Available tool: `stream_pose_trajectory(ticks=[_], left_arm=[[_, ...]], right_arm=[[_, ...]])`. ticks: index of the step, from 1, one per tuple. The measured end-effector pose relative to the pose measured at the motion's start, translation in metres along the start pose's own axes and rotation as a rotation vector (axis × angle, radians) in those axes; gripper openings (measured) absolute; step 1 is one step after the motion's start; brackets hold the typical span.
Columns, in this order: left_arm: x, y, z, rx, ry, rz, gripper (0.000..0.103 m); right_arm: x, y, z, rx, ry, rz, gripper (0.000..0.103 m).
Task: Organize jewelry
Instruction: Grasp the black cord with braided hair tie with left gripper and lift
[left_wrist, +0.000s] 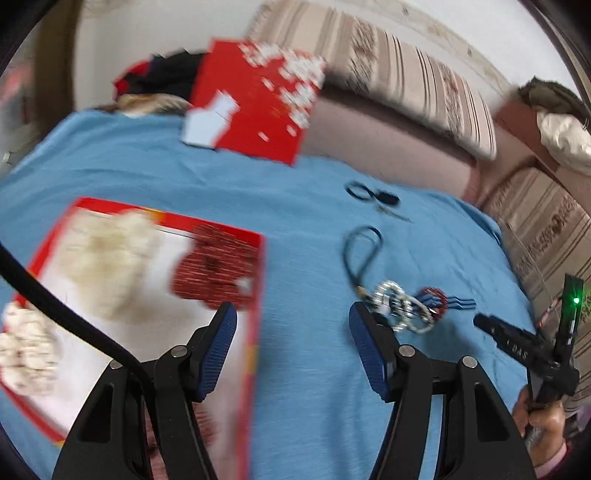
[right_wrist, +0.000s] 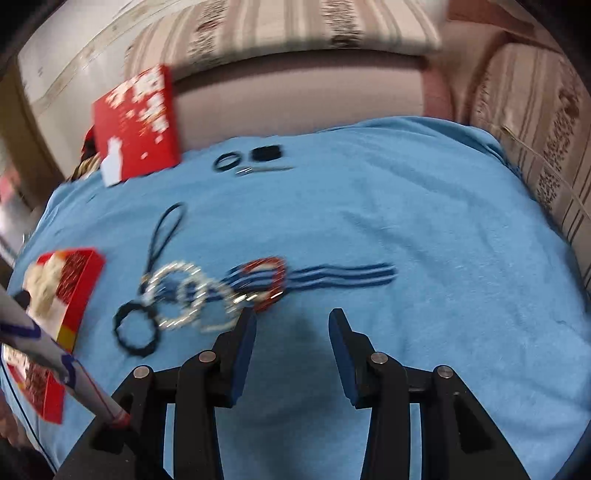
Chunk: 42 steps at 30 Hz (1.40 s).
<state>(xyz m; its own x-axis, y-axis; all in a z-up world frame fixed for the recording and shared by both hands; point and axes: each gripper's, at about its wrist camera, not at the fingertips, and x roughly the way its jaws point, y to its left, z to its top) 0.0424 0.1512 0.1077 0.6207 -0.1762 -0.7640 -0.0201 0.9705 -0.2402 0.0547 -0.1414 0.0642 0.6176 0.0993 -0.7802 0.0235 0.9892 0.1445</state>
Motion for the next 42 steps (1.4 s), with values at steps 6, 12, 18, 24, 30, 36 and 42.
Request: stream_pose_trajectory(ticks=[6, 12, 18, 24, 30, 36, 42], left_arm=[[0.072, -0.036, 0.022, -0.011, 0.154, -0.076, 0.062], [0.128, -0.055, 0.03, -0.017, 0.287, -0.094, 0.052], [0.145, -0.062, 0.025, -0.059, 0.337, -0.152, 0.015], [0.125, -0.057, 0.032, -0.097, 0.278, -0.208, 0.007], [0.081, -0.057, 0.035, -0.083, 0.192, -0.249, 0.007], [0.03, -0.046, 0.017, -0.093, 0.121, -0.268, 0.007], [0.003, -0.03, 0.011, -0.062, 0.021, -0.191, 0.007]], right_arm=[[0.014, -0.047, 0.022, 0.146, 0.0, 0.126, 0.045], [0.017, -0.063, 0.03, 0.229, 0.001, 0.212, 0.047], [0.016, -0.073, 0.034, 0.26, -0.013, 0.224, 0.047], [0.014, -0.075, 0.033, 0.27, -0.02, 0.217, 0.047], [0.018, -0.067, 0.031, 0.235, -0.002, 0.218, 0.047], [0.025, -0.056, 0.025, 0.215, 0.021, 0.258, 0.047], [0.045, -0.045, 0.018, 0.23, 0.091, 0.328, 0.047]])
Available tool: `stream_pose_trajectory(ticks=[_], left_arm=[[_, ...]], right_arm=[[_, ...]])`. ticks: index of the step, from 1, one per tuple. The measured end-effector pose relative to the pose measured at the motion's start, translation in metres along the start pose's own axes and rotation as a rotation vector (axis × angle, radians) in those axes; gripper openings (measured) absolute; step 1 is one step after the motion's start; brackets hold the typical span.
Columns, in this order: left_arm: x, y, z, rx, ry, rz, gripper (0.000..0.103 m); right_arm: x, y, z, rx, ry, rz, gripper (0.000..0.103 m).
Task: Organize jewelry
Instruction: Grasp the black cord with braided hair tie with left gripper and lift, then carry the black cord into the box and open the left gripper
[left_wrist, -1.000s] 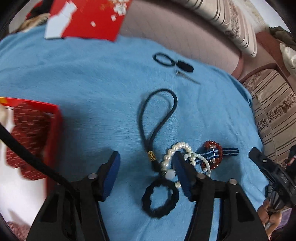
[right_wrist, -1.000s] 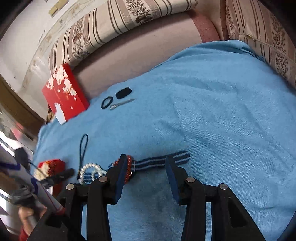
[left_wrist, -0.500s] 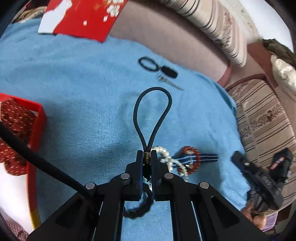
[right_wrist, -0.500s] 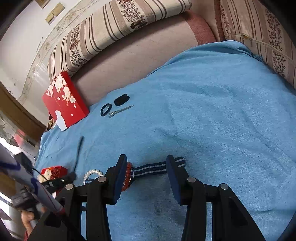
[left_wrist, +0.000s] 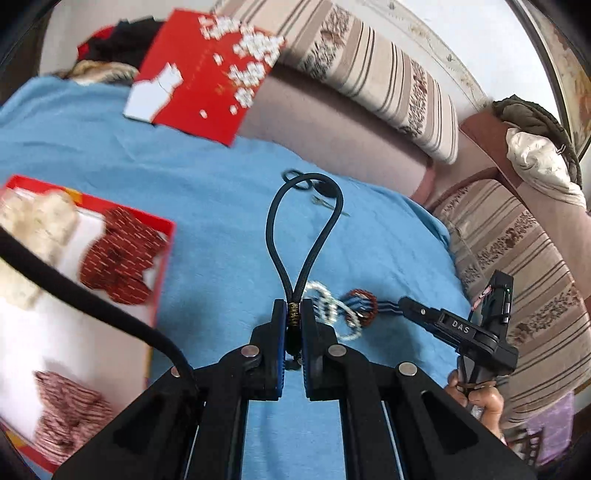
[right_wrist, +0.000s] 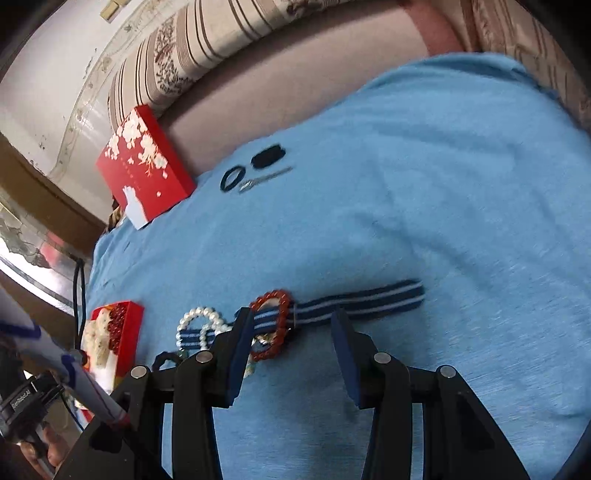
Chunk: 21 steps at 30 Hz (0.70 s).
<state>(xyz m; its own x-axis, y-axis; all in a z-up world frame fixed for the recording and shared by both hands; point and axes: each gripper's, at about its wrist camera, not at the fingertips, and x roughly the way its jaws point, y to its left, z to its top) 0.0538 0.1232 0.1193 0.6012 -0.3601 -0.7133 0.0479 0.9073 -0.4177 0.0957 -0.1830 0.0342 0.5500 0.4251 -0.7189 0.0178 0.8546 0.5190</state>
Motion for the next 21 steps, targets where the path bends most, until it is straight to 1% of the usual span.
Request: stream_pose_trajectory(ticks=[2, 5, 7, 9, 11, 13, 17, 19, 20, 21], left_arm=[[-0.006, 0.003, 0.001, 0.023, -0.027, 0.024, 0.007], [-0.014, 0.007, 0.002, 0.064, -0.062, 0.065, 0.007], [-0.018, 0.013, 0.004, 0.068, -0.071, 0.083, 0.007], [-0.022, 0.021, 0.007, 0.057, -0.077, 0.089, 0.007], [-0.026, 0.033, 0.012, 0.032, -0.083, 0.098, 0.007], [-0.032, 0.044, 0.016, 0.006, -0.094, 0.11, 0.007], [-0.044, 0.069, 0.024, -0.05, -0.102, 0.147, 0.007], [-0.053, 0.082, 0.026, -0.071, -0.111, 0.176, 0.007], [-0.059, 0.088, 0.027, -0.078, -0.117, 0.19, 0.007], [-0.064, 0.095, 0.027, -0.083, -0.121, 0.21, 0.007]], right_arm=[[0.005, 0.007, -0.002, 0.0, 0.027, 0.06, 0.047], [0.013, 0.035, -0.011, -0.065, 0.07, 0.156, 0.047], [0.019, 0.066, -0.023, -0.166, 0.11, 0.209, 0.047], [0.028, 0.095, -0.039, -0.267, 0.142, 0.217, 0.047], [0.039, 0.122, -0.057, -0.381, 0.166, 0.188, 0.047], [0.049, 0.14, -0.072, -0.461, 0.166, 0.144, 0.047], [0.072, 0.157, -0.092, -0.532, 0.177, 0.071, 0.047], [0.081, 0.158, -0.096, -0.553, 0.155, 0.016, 0.044], [0.082, 0.159, -0.096, -0.551, 0.139, -0.005, 0.038], [0.084, 0.161, -0.095, -0.542, 0.134, -0.022, 0.026]])
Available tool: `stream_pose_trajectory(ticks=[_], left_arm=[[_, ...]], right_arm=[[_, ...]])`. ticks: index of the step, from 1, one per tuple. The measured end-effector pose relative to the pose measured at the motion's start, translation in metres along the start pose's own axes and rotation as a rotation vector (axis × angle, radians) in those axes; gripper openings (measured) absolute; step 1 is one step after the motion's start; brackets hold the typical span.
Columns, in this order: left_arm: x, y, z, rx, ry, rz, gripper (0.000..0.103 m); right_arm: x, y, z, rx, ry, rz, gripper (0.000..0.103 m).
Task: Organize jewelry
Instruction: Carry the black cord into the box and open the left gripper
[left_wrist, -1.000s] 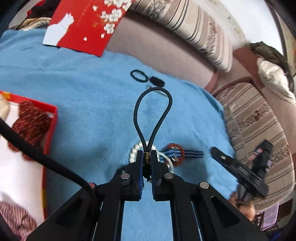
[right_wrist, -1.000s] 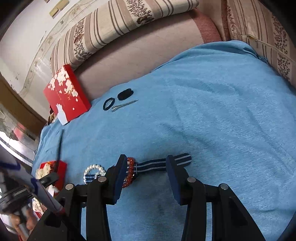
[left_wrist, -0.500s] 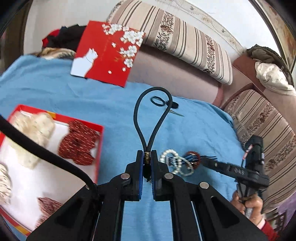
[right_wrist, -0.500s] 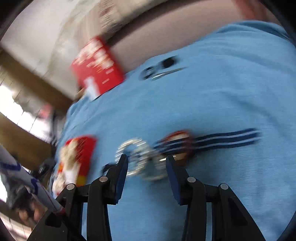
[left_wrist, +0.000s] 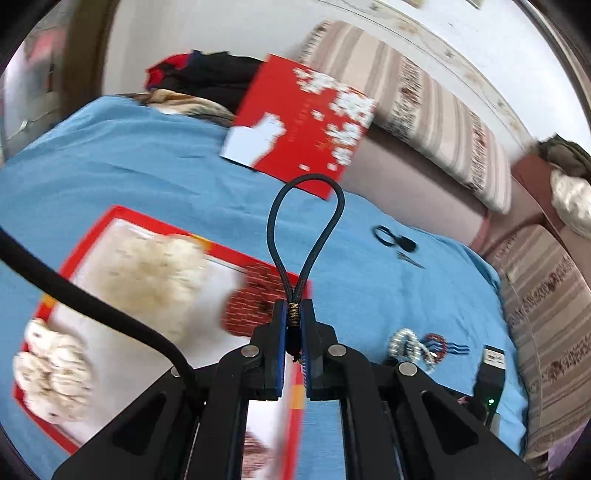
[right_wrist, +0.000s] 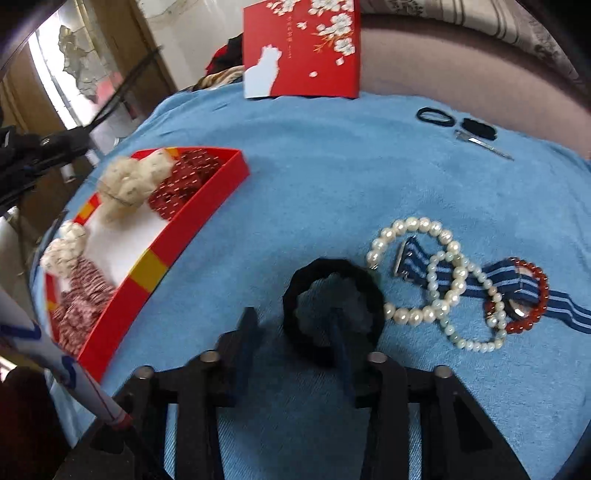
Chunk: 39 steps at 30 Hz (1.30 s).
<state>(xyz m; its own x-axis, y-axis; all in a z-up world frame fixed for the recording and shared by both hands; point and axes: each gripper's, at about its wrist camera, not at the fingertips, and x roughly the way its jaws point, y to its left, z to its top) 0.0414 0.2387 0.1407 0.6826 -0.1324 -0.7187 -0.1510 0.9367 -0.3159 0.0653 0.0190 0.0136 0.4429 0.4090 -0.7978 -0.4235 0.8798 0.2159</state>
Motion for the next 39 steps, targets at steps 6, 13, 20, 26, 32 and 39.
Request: stream_pose_trajectory(ticks=[6, 13, 20, 26, 32, 39], left_arm=[[-0.019, 0.06, 0.01, -0.099, -0.027, 0.08, 0.007], [-0.017, 0.114, 0.037, -0.183, -0.045, 0.141, 0.007], [0.016, 0.14, 0.038, -0.188, 0.078, 0.297, 0.007], [0.027, 0.145, 0.024, -0.147, 0.182, 0.356, 0.007], [0.023, 0.157, 0.013, -0.177, 0.215, 0.351, 0.007], [-0.004, 0.161, 0.016, -0.237, 0.115, 0.217, 0.044]], right_arm=[[-0.009, -0.009, 0.015, 0.13, 0.003, 0.001, 0.008], [-0.047, 0.032, 0.044, 0.115, -0.051, 0.077, 0.008], [-0.039, 0.118, 0.063, -0.021, -0.014, 0.199, 0.008], [0.007, 0.17, 0.065, -0.079, 0.061, 0.215, 0.008], [0.049, 0.191, 0.066, -0.092, 0.119, 0.175, 0.008], [0.053, 0.187, 0.068, -0.065, 0.13, 0.165, 0.027]])
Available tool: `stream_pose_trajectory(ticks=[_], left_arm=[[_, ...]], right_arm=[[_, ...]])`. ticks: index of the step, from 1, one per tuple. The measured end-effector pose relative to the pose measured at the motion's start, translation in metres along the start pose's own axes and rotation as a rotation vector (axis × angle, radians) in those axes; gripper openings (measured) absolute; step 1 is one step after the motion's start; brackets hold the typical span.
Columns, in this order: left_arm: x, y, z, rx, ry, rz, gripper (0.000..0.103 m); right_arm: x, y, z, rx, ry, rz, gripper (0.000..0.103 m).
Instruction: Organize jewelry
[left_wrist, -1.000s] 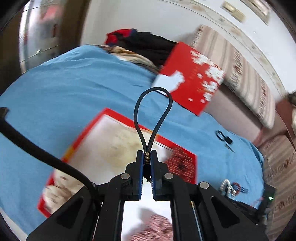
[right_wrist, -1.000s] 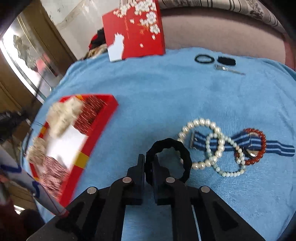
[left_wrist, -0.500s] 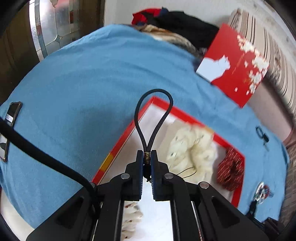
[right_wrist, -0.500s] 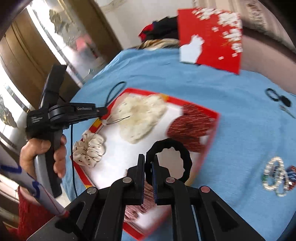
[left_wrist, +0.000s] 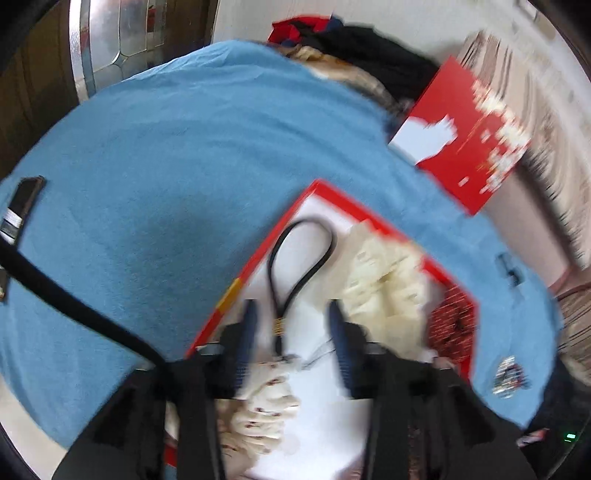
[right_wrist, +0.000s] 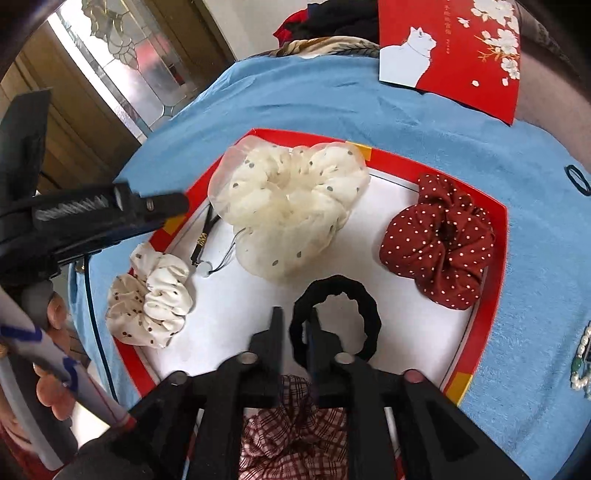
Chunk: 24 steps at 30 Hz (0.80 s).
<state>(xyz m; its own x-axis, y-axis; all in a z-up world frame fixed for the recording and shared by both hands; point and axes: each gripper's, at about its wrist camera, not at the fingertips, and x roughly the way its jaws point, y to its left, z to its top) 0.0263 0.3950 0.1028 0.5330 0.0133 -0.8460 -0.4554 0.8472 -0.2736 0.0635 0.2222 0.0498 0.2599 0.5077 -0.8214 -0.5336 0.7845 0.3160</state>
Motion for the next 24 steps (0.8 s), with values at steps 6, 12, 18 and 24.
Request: stream_pose_trajectory(ticks=[6, 12, 18, 24], left_arm=[[-0.031, -0.01, -0.006, -0.015, -0.115, -0.115, 0.048], [-0.044, -0.046, -0.024, 0.045, -0.148, -0.166, 0.048], [-0.045, -0.113, -0.06, 0.201, -0.137, -0.228, 0.048], [-0.02, -0.192, -0.107, 0.373, -0.039, -0.262, 0.048]], right_arm=[[-0.043, 0.001, -0.004, -0.02, -0.073, -0.012, 0.04], [-0.107, -0.048, -0.029, 0.052, -0.149, -0.084, 0.042], [-0.168, -0.152, -0.082, 0.209, -0.17, -0.272, 0.043], [-0.199, -0.244, -0.129, 0.407, -0.203, -0.357, 0.043]])
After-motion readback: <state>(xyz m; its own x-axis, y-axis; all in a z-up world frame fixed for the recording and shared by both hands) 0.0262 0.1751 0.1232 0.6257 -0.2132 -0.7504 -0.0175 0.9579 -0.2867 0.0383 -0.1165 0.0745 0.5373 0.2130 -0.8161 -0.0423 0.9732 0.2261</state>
